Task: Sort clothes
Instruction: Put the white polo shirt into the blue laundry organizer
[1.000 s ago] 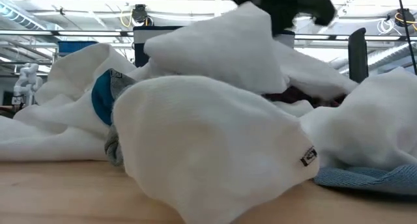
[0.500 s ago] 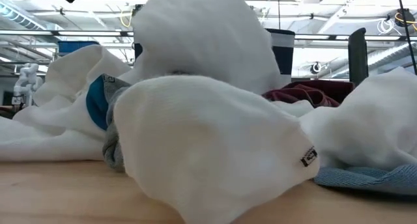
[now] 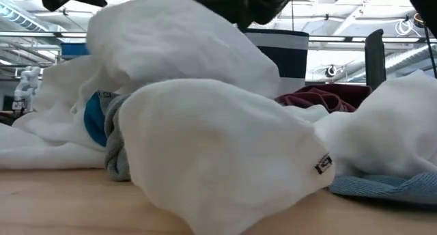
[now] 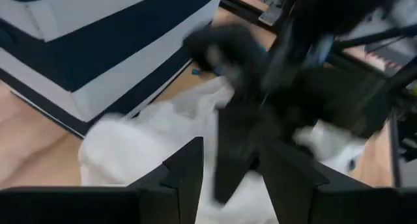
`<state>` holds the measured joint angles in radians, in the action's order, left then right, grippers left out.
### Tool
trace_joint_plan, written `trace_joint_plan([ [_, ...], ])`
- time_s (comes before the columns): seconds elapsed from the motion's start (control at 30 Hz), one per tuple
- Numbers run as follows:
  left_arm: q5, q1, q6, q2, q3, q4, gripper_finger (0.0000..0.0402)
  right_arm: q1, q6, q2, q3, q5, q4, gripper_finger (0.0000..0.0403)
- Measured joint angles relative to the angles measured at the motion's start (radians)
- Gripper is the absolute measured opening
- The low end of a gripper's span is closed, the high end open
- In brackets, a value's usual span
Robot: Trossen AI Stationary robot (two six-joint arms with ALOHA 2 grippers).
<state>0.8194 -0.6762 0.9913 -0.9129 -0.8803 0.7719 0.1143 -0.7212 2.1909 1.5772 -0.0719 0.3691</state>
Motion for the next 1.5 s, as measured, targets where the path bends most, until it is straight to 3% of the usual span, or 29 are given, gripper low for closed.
trace_joint_plan([
  [0.2,-0.003,0.0,0.051,0.013,0.0,0.0,0.0155,0.005,0.053,0.102,0.208,-0.003,-0.364,0.0006],
  [0.4,-0.006,0.001,0.095,0.013,0.0,0.004,0.0155,0.013,0.117,0.112,0.365,0.002,-0.614,0.007],
  [0.67,-0.088,0.001,0.124,0.013,0.0,0.054,0.0155,0.017,0.16,0.112,0.487,0.001,-0.738,0.0191],
  [0.87,-0.113,-0.001,0.082,0.013,0.0,0.096,0.0155,0.028,0.158,0.112,0.508,-0.002,-0.766,0.025],
  [1.0,-0.121,0.0,0.075,0.013,0.0,0.114,0.0155,0.042,0.115,0.112,0.507,-0.041,-0.769,0.0265],
  [1.2,-0.11,0.0,0.242,0.013,0.0,0.114,0.0155,0.076,-0.047,0.092,0.507,-0.271,-0.756,0.0265],
  [1.5,-0.108,0.0,0.306,0.013,0.0,0.115,0.0155,0.095,-0.071,0.015,0.507,-0.338,-0.796,0.0264],
])
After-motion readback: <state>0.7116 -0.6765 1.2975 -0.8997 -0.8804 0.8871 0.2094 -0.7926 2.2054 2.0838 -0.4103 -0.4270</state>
